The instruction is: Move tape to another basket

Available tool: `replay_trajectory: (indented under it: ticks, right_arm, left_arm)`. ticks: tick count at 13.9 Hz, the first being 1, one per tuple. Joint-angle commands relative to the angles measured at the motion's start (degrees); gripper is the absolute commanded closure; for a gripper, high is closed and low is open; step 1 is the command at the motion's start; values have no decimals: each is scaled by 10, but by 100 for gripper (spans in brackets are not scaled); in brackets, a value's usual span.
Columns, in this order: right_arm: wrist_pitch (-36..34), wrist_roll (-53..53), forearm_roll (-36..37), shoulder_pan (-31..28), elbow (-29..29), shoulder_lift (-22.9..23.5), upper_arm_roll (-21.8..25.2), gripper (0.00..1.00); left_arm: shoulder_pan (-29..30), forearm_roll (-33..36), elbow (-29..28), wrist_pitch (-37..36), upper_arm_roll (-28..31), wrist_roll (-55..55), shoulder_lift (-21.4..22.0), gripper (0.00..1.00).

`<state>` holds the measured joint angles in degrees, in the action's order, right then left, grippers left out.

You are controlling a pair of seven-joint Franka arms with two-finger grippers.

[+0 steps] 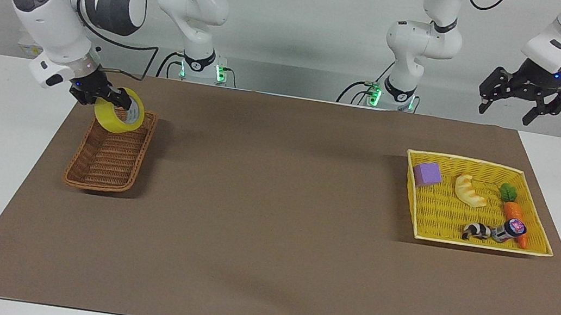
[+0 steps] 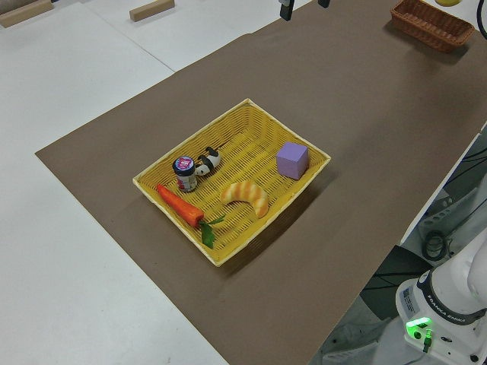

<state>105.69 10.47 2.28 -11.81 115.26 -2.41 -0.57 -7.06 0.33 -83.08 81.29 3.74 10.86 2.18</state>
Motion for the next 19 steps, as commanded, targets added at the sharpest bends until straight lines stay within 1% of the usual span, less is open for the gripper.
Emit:
replay_trajectory:
  ticks: [1,3,6,7,8,9,10,11,13,16,19]
  right_arm:
    - [56,13,16,-16,33,-3,-5,100]
    - [91,21,22,-29,47,20,-5,100]
    - [160,48,34,-44,102,30,-4,100]
    - [176,48,37,-50,110,35,-5,100]
    - [178,50,38,-52,115,42,-5,100]
    - [184,58,40,-52,117,46,-5,80]
    - [184,65,40,-52,116,48,-5,8]
    - [179,61,40,-53,110,50,-5,0]
    - [170,66,40,-53,89,46,-5,0]
    - [124,61,41,-44,56,39,-5,0]
    - [123,58,59,-44,52,31,-6,0]
  left_arm:
    - [6,10,6,-3,-6,3,2,0]
    - [6,10,6,-3,-6,3,2,0]
    - [6,10,6,-3,-6,3,2,0]
    - [6,10,6,-3,-6,3,2,0]
    - [6,10,6,-3,-6,3,2,0]
    - [6,10,6,-3,-6,3,2,0]
    - [6,10,6,-3,-6,3,2,0]
    - [6,10,6,-3,-6,3,2,0]
    - [6,10,6,-3,-6,3,2,0]
    - [6,10,6,-3,-6,3,2,0]
    - [6,10,6,-3,-6,3,2,0]
